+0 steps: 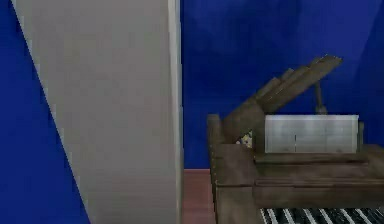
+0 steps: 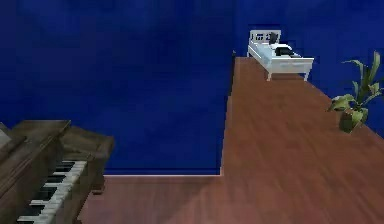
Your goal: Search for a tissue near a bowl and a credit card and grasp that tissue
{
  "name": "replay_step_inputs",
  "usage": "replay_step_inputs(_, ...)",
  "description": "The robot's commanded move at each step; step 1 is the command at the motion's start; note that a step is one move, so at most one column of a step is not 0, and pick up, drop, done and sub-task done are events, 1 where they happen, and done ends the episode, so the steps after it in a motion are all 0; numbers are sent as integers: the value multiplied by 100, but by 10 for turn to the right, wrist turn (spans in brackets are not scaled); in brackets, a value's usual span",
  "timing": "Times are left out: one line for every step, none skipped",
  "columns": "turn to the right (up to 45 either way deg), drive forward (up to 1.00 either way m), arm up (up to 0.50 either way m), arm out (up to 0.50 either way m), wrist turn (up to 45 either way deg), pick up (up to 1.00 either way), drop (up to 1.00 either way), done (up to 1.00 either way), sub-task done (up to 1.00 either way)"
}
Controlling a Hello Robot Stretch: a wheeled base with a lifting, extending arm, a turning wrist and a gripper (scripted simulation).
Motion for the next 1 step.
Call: replay_step_inputs(450,0,0,0,0,0,0,0,0)
